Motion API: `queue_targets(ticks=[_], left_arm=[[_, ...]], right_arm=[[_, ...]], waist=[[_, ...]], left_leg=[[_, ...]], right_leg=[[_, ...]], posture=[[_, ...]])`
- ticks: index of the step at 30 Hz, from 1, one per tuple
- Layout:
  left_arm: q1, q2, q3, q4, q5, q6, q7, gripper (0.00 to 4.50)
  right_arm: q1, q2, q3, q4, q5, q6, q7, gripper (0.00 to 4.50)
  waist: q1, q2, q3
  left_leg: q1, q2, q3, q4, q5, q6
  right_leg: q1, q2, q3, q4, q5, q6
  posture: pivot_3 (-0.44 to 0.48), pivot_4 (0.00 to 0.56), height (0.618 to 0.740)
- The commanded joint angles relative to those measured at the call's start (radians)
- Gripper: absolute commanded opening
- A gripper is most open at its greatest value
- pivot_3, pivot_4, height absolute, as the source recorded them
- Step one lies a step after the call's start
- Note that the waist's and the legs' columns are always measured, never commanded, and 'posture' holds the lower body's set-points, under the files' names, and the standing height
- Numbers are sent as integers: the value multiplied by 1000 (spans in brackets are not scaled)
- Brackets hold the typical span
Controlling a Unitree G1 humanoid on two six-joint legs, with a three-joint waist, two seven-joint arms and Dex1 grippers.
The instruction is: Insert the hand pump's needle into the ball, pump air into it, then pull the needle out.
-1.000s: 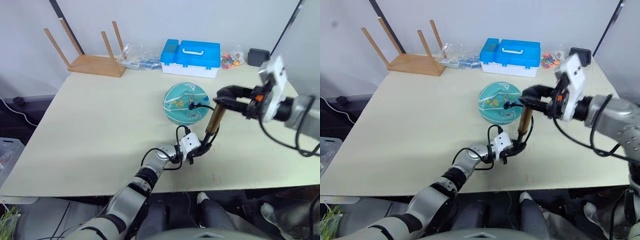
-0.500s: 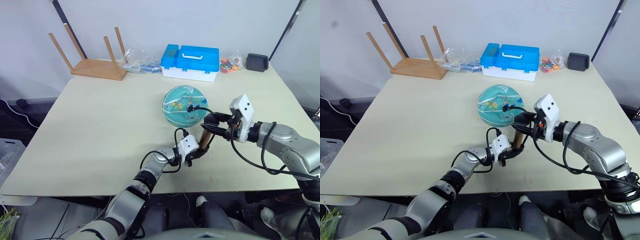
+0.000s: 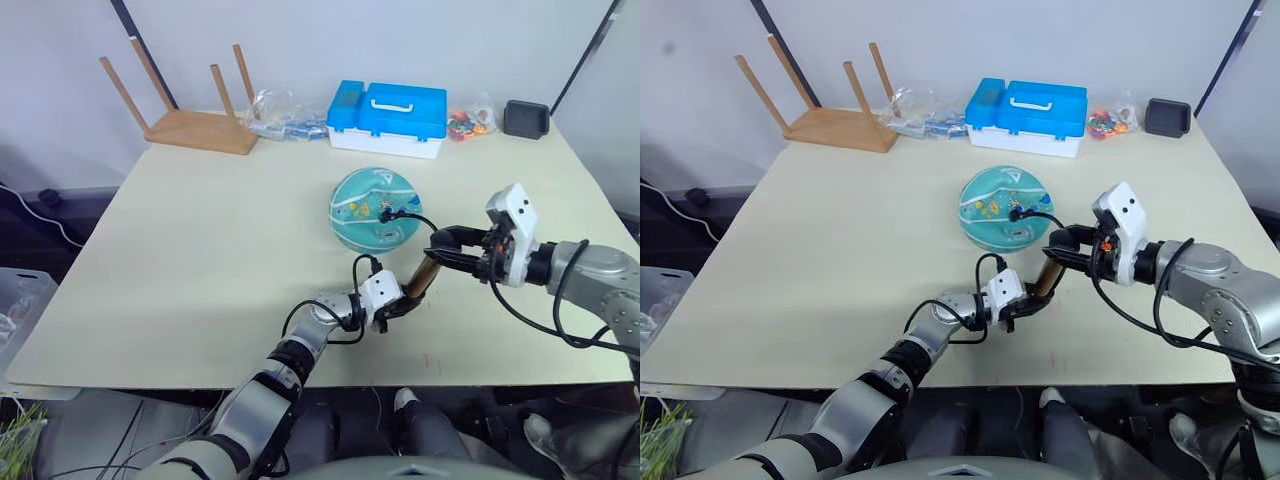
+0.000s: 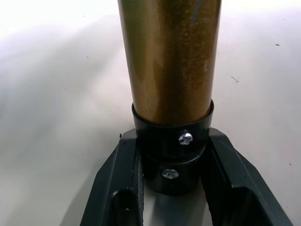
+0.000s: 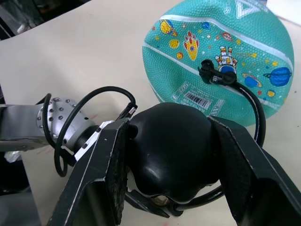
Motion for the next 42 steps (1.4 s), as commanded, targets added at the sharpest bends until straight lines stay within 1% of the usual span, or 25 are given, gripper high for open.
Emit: queue_targets(ticks=[1, 7, 12, 18, 23, 27, 31, 33, 35, 38, 41, 42], left_arm=[[30, 1, -26, 34, 31, 27, -49, 1123], [27, -9, -33, 33, 26, 27, -110, 1123], [22, -11, -29, 36, 23, 15, -131, 1123], [13, -16, -22, 16, 13, 20, -140, 1123], [4, -14, -19, 11, 15, 34, -137, 1123], [-3, -10, -29, 25, 35, 48, -123, 1122], [0, 0, -37, 52, 58, 50, -109, 1122], [5, 3, -37, 58, 63, 48, -109, 1122], [10, 7, -38, 58, 66, 45, -109, 1122], [15, 13, -36, 57, 67, 43, -110, 1122], [14, 15, -34, 60, 67, 44, -107, 1122], [13, 16, -33, 61, 67, 44, -105, 1122]], right_arm=[[-27, -31, -96, -46, 16, 37, -44, 2048], [-49, -45, -153, -71, 57, 84, -67, 2048], [-65, -56, -184, -86, 95, 118, -85, 2048], [-48, -64, -182, -107, 102, 129, -98, 2048], [-36, -89, -220, -115, 112, 129, -100, 2048], [-46, -132, -302, -110, 162, 139, -96, 2048], [-133, -195, -426, -78, 298, 187, -131, 2048], [-173, -225, -456, -60, 354, 206, -150, 2048], [-196, -245, -457, -50, 382, 218, -171, 2048], [-200, -264, -418, -53, 380, 225, -187, 2048], [-135, -239, -331, -76, 319, 206, -189, 2048], [-107, -206, -295, -80, 300, 193, -196, 2048]], waist=[[2, 1, 3], [4, 1, 7], [4, 1, 10], [4, 1, 10], [4, 2, 11], [4, 2, 12], [4, 2, 18], [5, 2, 21], [5, 1, 21], [5, 1, 22], [4, 0, 22], [4, -1, 21]], left_leg=[[-1, -1, 0, 0, 0, 0], [-4, -10, -2, 0, 0, 0], [-7, -17, -8, 0, 1, -1], [-13, -20, -20, 0, 4, -7], [-16, -22, -27, 1, 7, -11], [-16, -23, -27, 1, 8, -12], [-15, -24, -26, 2, 8, -12], [-15, -25, -24, 3, 8, -12], [-14, -25, -24, 3, 8, -11], [-14, -25, -25, 3, 9, -11], [-13, -25, -23, 3, 9, -11], [-13, -25, -22, 3, 9, -11]], right_leg=[[0, -2, -1, 0, 0, 0], [0, -11, -3, 0, -5, 8], [0, -18, -7, 0, -7, 11], [-1, -21, -18, 0, -8, 11], [-1, -23, -28, 1, -8, 10], [-1, -23, -28, 3, -8, 10], [-1, -24, -27, 5, -8, 10], [-2, -25, -26, 7, -8, 10], [-2, -25, -26, 8, -8, 10], [-2, -25, -26, 10, -8, 10], [-2, -25, -24, 11, -8, 11], [-2, -25, -24, 11, -9, 11]], posture=[[0, 150, 740], [0, 150, 740], [0, 150, 740], [0, 150, 740], [0, 150, 740], [0, 150, 740], [0, 150, 740], [0, 150, 740], [0, 150, 740], [0, 150, 740], [0, 150, 740], [0, 150, 740]])
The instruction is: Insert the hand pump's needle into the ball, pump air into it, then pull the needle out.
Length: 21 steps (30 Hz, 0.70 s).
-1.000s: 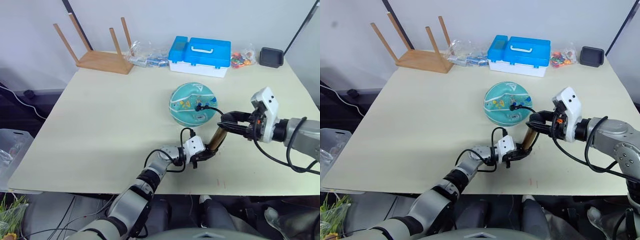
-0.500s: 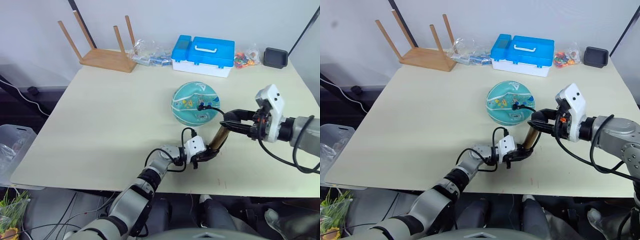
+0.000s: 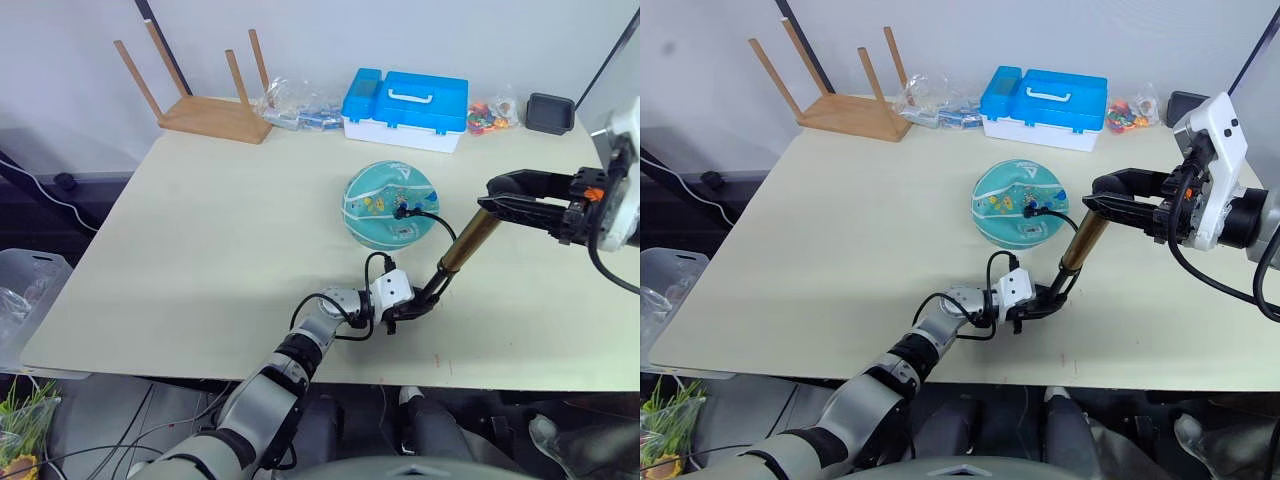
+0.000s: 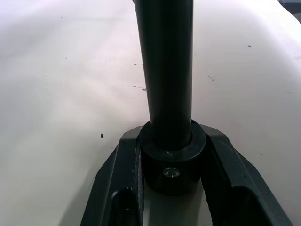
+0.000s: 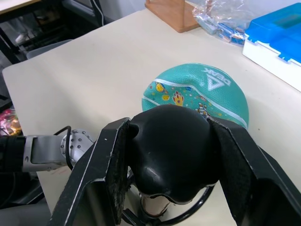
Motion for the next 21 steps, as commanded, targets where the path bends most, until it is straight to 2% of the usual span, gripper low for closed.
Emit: queue_targets(ticks=[1, 5, 8, 9, 12, 14, 17, 21], left_arm=[[45, 36, -30, 65, 52, 26, -9, 1122], [42, 37, -25, 65, 48, 27, -1, 1122], [50, 45, -19, 48, 42, 30, 3, 1122], [54, 49, -18, 41, 42, 30, 4, 1122], [66, 57, -19, 26, 42, 34, 7, 1121], [76, 62, -21, 14, 41, 36, 8, 1119], [85, 66, -22, 2, 42, 43, 13, 1119], [87, 67, -23, 3, 45, 45, 19, 1116]], right_arm=[[73, 50, 70, -23, -132, -72, -65, 2048], [190, 120, 195, -13, -245, -154, -50, 2048], [311, 185, 384, 62, -411, -268, -30, 2048], [336, 193, 444, 84, -461, -299, -20, 2048], [375, 227, 517, 135, -548, -372, 13, 2048], [394, 244, 545, 165, -590, -409, 31, 2048], [400, 261, 520, 169, -598, -434, 45, 2048], [380, 259, 405, 113, -550, -452, 61, 2048]], waist=[[-2, -6, -3], [-5, -13, -7], [-5, -13, -7], [-6, -23, -17], [-8, -26, -21], [-9, -31, -24], [-9, -37, -28], [-8, -36, -29]], left_leg=[[1, 0, 0, 0, 0, 0], [10, 2, 6, -1, 0, 0], [14, 4, 13, -3, 0, 0], [14, 4, 13, -3, 0, 0], [18, 6, 18, -6, 0, 0], [22, 6, 20, -7, -1, 1], [31, 9, 23, -12, -2, 1], [32, 13, 25, -17, -2, 1]], right_leg=[[0, 0, 0, 0, 0, 1], [5, 1, 6, 2, -3, 3], [5, 3, 12, 2, -3, 4], [5, 3, 12, 2, -3, 4], [5, 5, 19, 2, -3, 5], [7, 5, 24, 2, -4, 5], [12, 6, 28, 0, -4, 5], [12, 8, 32, 0, -4, 5]], posture=[[0, 150, 740], [0, 150, 740], [0, 150, 740], [0, 150, 740], [0, 150, 740], [0, 150, 740], [0, 150, 740], [0, 150, 740]])
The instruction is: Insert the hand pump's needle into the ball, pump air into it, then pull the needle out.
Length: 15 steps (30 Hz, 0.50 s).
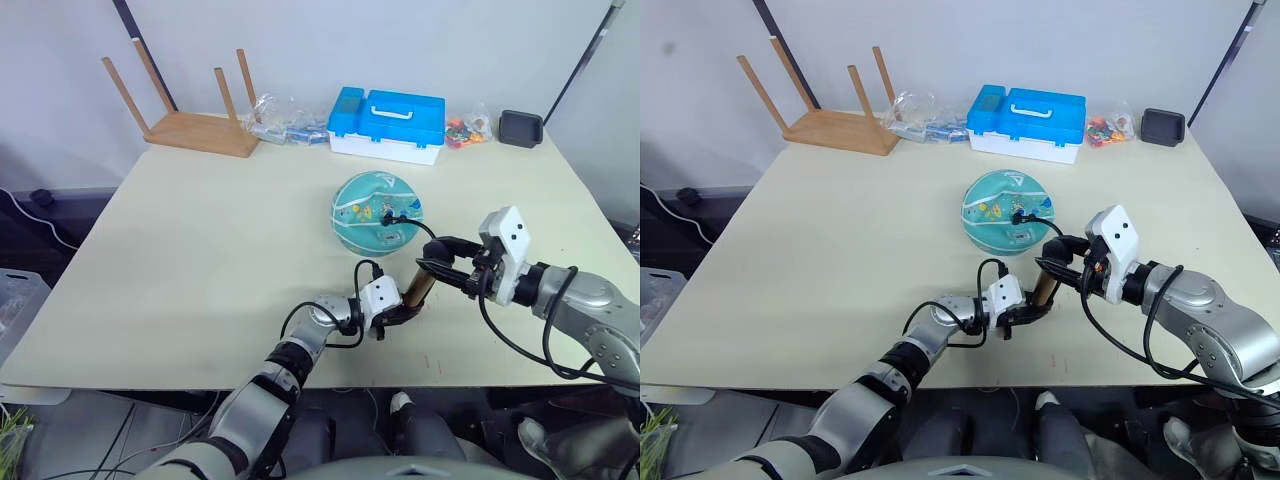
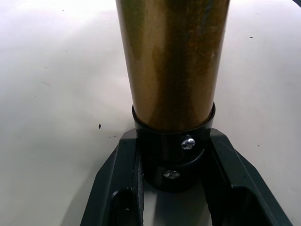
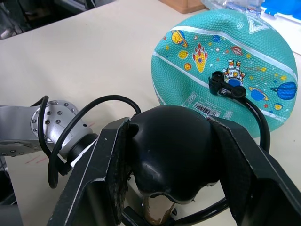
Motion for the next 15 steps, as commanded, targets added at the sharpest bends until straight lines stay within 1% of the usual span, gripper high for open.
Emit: queue_targets(ticks=[1, 5, 8, 9, 11, 12, 15], left_arm=[[32, 29, -24, 33, 39, 18, -17, 1116], [21, 26, -23, 52, 40, 15, -12, 1116], [9, 18, -25, 75, 43, 13, -6, 1115], [6, 16, -26, 81, 43, 13, -4, 1114], [1, 14, -25, 95, 44, 11, -2, 1114], [-4, 13, -20, 105, 40, 15, 0, 1114], [-18, 9, -15, 128, 39, 16, -2, 1113]], right_arm=[[46, -24, -58, 68, -18, 70, -17, 2048], [4, -49, -210, -5, 95, 115, -23, 2048], [-66, -91, -337, -45, 219, 175, -45, 2048], [-85, -100, -365, -49, 253, 192, -54, 2048], [-133, -128, -421, -63, 341, 234, -82, 2048], [-163, -152, -449, -66, 384, 253, -93, 2048], [-265, -231, -507, -37, 500, 309, -147, 2048]], waist=[[1, 1, 0], [4, 4, 6], [6, 12, 15], [6, 16, 19], [7, 18, 20], [9, 21, 22], [12, 22, 25]], left_leg=[[0, 0, 0, 0, 0, 0], [-2, 0, 2, 0, 0, 0], [-4, -2, 3, 1, 0, 0], [-6, -2, 3, 1, 0, 0], [-9, -3, 3, 2, 0, 0], [-10, -3, 3, 3, 0, 0], [-17, -4, 3, 8, 0, 1]], right_leg=[[-2, 0, 0, 0, 0, 0], [-3, 0, 1, -2, 0, 0], [-6, -2, 2, -2, 1, 1], [-7, -2, 3, -2, 1, 1], [-9, -2, 2, -1, 2, 2], [-10, -2, 2, -1, 2, 2], [-15, -3, 0, -1, 3, 3]], posture=[[0, 150, 740], [0, 150, 740], [0, 150, 740], [0, 150, 740], [0, 150, 740], [0, 150, 740], [0, 150, 740]])
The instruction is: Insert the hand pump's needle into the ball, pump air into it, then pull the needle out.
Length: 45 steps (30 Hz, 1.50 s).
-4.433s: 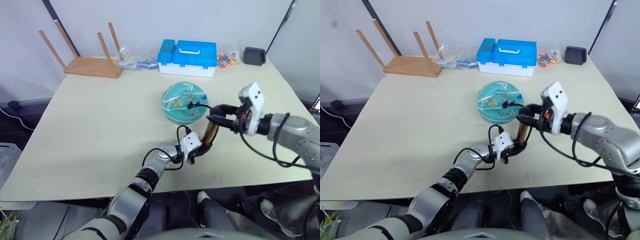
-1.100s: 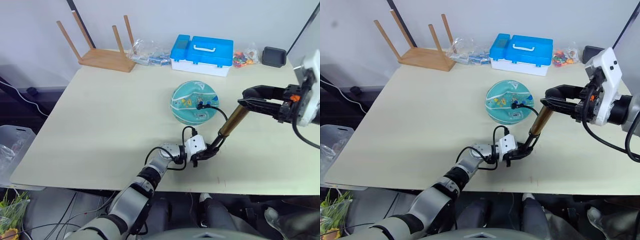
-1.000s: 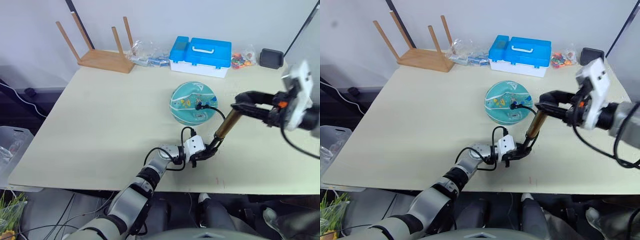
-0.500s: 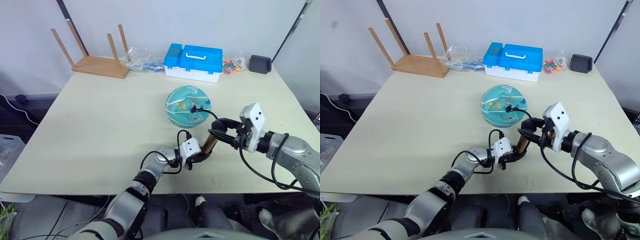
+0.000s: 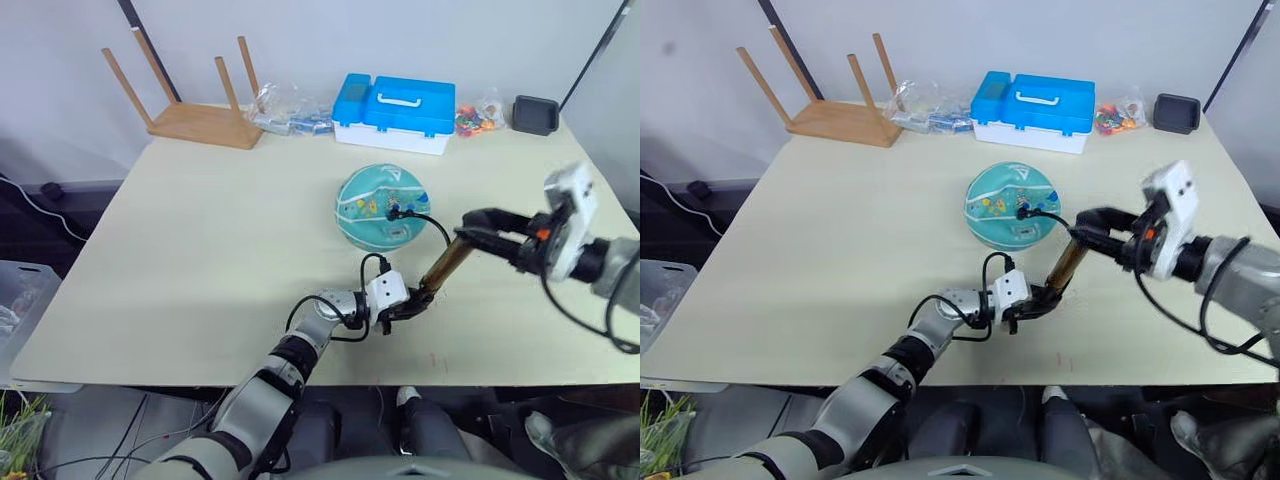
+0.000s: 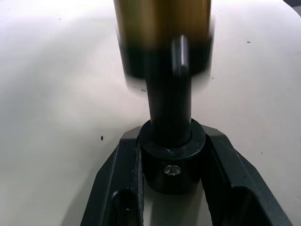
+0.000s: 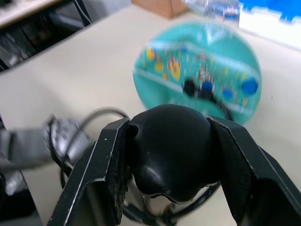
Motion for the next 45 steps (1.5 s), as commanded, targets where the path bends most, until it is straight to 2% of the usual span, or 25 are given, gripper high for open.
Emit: queue_targets(ticks=[1, 4, 8, 11, 14, 17, 20, 22, 25, 29, 36, 43, 45], left_arm=[[24, 31, -14, 114, 46, 38, 3, 1113], [32, 38, -29, 137, 61, 15, -9, 1113], [47, 41, -22, 127, 52, 5, -15, 1113], [63, 39, -26, 114, 57, 6, -7, 1113], [75, 34, -23, 76, 45, 17, -16, 1113], [84, 36, -28, 56, 45, 22, -24, 1113], [95, 41, -35, 41, 49, 23, -28, 1112], [97, 41, -35, 38, 49, 26, -27, 1112], [91, 43, -40, 54, 62, 25, -14, 1111], [75, 37, -32, 83, 63, 33, 7, 1109], [23, -20, -41, 177, 100, 23, 89, 1107], [-23, -75, -37, 214, 110, 13, 86, 1107], [-23, -70, -38, 220, 113, 12, 80, 1107]], right_arm=[[-135, -92, -167, 1, 119, 17, -83, 2048], [-213, -160, -183, 30, 214, 56, -130, 2048], [-199, -190, -162, 8, 278, 77, -144, 2048], [-64, -171, -55, -68, 138, 52, -100, 2048], [16, -90, 68, -63, 18, -24, -89, 2048], [53, -8, 158, -29, -71, -82, -78, 2048], [136, 89, 333, 49, -238, -171, -43, 2048], [169, 121, 412, 96, -332, -225, -16, 2048], [195, 163, 495, 195, -470, -311, 30, 2048], [182, 161, 465, 176, -513, -333, 62, 2048], [155, 126, 357, -17, -410, -259, 82, 2048], [140, 143, 307, -52, -404, -177, 43, 2048], [125, 149, 248, -75, -351, -151, 31, 2048]], waist=[[2, 0, 2], [3, -1, 4], [2, -1, 4], [2, -5, 1], [-8, -10, -6], [-10, -11, -7], [-10, -9, -11], [-10, -14, -19], [-11, -13, -25], [-11, -13, -30], [8, -10, -30], [25, -7, -27], [26, -7, -26]], left_leg=[[-1, -1, 0, 1, 0, 0], [-2, -2, 0, 2, -1, 2], [-2, -1, 0, 2, -2, 4], [-2, -1, 1, 2, -3, 6], [2, -1, 1, 2, -4, 7], [3, -1, 2, 2, -5, 8], [5, 1, 2, 1, -5, 7], [8, 1, 2, -2, -5, 7], [16, 1, 5, -8, -5, 7], [17, 3, 6, -10, -5, 7], [17, 2, 7, -8, -5, 7], [12, -4, 5, -4, -3, 9], [11, -5, 5, -4, -3, 10]], right_leg=[[-1, -1, 0, 0, 1, 0], [-1, -2, 0, 0, 1, 2], [-1, -3, 1, -1, 1, 2], [0, -3, 2, -2, 3, -1], [4, -2, 2, -3, 1, 2], [6, -2, 4, -4, 1, 4], [6, 0, 4, -4, 1, 4], [7, 2, 5, -5, 1, 3], [11, 3, 9, -7, 0, 3], [12, 3, 10, -10, 0, 3], [13, 1, 11, -10, 2, 5], [13, -3, 13, -13, 5, 11], [12, -3, 15, -15, 6, 13]], posture=[[0, 150, 740], [0, 150, 740], [0, 150, 740], [0, 150, 740], [0, 150, 740], [0, 150, 740], [0, 150, 740], [0, 150, 740], [0, 150, 740], [0, 150, 740], [0, 150, 740], [0, 150, 740], [0, 150, 740]])
